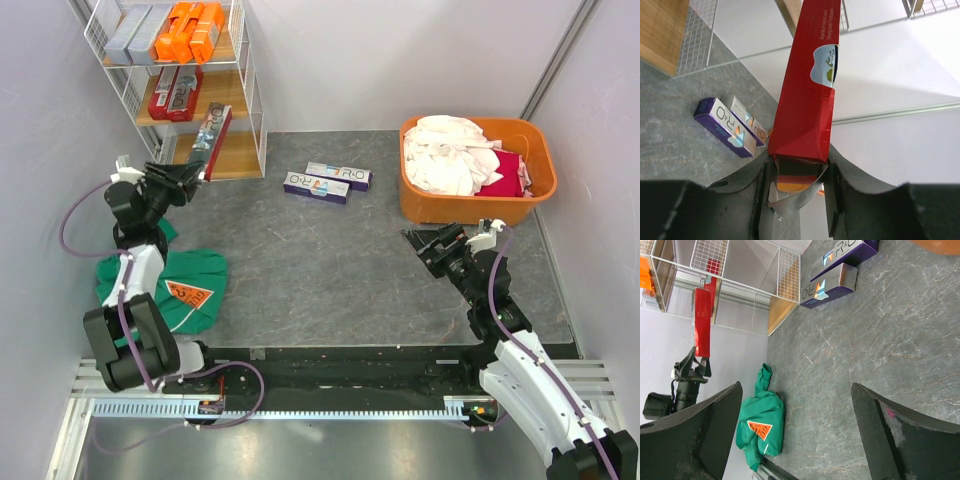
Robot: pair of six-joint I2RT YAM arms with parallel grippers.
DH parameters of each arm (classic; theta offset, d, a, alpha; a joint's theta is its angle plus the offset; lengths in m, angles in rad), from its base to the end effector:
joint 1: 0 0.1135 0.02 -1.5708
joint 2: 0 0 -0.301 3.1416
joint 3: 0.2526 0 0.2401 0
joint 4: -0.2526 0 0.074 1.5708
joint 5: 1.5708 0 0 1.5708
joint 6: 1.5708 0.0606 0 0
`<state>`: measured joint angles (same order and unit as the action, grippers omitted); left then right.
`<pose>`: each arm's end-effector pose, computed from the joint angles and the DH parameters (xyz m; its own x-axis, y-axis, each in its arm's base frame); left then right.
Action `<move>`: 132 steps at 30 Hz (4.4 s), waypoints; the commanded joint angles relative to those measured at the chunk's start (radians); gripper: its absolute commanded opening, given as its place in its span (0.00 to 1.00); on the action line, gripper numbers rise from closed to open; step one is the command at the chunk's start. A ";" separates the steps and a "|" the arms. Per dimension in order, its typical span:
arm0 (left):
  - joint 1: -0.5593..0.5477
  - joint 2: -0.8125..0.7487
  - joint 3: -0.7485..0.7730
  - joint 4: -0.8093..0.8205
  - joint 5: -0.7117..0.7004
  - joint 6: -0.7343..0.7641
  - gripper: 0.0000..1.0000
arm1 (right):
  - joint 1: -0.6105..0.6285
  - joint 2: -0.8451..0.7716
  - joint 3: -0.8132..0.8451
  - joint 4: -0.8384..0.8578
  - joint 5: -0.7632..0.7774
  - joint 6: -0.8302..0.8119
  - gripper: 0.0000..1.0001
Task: Place and organize the toothpastes onto the shelf
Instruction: Place the toothpaste on the shelf.
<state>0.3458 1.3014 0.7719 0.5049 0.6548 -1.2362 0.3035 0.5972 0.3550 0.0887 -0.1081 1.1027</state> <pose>0.2880 0.0645 0.3350 -0.2947 -0.9025 -0.3141 0.0780 0.3049 -0.9492 0.1353 0.0492 0.2647 -0.4218 0.7976 -0.4312 -0.0497 0.4544 0.8894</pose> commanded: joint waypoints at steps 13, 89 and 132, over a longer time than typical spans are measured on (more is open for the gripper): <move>-0.024 0.311 0.400 0.035 -0.050 -0.068 0.35 | -0.004 -0.014 0.013 -0.006 0.001 -0.015 0.98; -0.177 0.416 0.688 -0.295 -0.129 0.132 0.89 | -0.009 -0.027 0.019 -0.081 -0.048 -0.070 0.98; -0.597 0.283 0.607 -0.762 -0.406 0.897 1.00 | -0.010 0.049 0.010 -0.079 -0.042 -0.104 0.98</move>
<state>-0.1970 1.5406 1.2671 -0.1177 0.4042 -0.5343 0.2970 0.6411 0.3550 -0.0158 -0.1452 1.0161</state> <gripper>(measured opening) 0.993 0.981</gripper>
